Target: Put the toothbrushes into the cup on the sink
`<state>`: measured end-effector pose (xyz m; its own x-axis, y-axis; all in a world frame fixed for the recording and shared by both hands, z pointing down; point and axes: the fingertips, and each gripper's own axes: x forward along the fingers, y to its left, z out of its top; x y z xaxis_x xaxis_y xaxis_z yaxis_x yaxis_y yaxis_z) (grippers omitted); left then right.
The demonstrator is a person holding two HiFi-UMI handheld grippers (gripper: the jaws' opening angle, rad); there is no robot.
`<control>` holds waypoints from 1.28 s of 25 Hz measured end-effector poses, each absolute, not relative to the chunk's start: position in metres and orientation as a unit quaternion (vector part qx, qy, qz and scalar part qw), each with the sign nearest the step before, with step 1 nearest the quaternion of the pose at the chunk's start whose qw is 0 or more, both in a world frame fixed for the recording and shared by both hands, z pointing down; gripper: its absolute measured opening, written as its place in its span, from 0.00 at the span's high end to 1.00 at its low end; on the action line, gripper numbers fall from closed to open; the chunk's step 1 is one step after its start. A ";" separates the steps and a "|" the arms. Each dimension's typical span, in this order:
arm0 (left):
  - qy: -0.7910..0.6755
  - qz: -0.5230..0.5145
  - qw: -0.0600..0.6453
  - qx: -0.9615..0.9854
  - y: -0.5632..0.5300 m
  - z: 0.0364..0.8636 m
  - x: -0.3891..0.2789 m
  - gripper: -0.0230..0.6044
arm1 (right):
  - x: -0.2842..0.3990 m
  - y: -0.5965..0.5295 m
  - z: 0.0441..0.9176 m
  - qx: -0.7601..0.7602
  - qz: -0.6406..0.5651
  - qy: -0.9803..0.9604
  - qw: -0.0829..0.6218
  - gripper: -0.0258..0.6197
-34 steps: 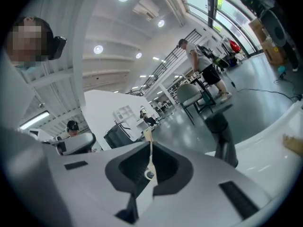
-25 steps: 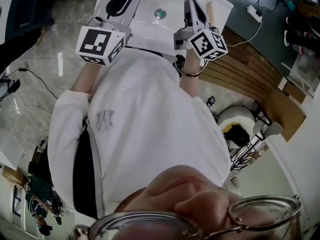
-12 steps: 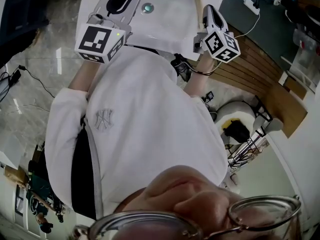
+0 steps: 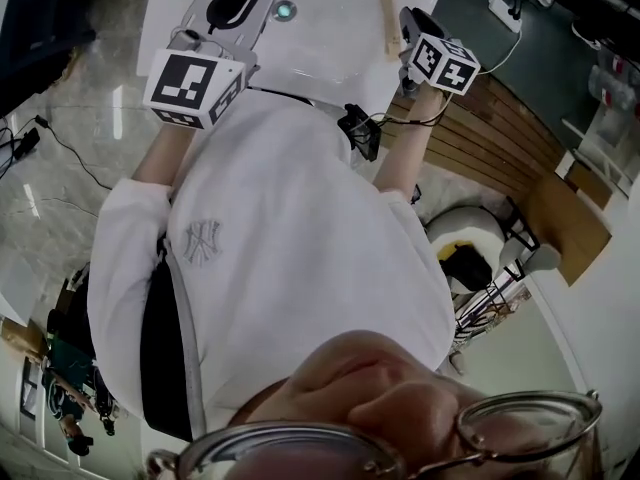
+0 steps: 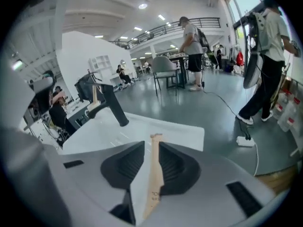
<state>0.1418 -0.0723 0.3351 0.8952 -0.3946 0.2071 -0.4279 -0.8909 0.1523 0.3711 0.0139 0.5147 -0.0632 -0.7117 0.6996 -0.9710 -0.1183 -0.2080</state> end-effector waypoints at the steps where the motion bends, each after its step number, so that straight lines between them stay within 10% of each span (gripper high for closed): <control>1: -0.215 0.086 0.098 0.968 -0.073 0.335 0.140 0.95 | 0.370 0.013 0.521 0.651 0.355 -0.639 0.204 0.83; 23: -0.236 0.101 0.109 0.960 -0.083 0.346 0.146 0.95 | 0.354 0.009 0.596 0.524 0.450 -0.644 0.329 0.72; 32: -0.237 0.100 0.113 0.960 -0.086 0.347 0.146 0.95 | 0.361 0.012 0.596 0.510 0.471 -0.624 0.359 0.86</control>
<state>0.1462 -0.0864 0.3475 0.8679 -0.4319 0.2453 -0.4770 -0.8626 0.1688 0.3607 0.0125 0.5963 -0.2227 -0.2981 0.9282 -0.9743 0.0358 -0.2223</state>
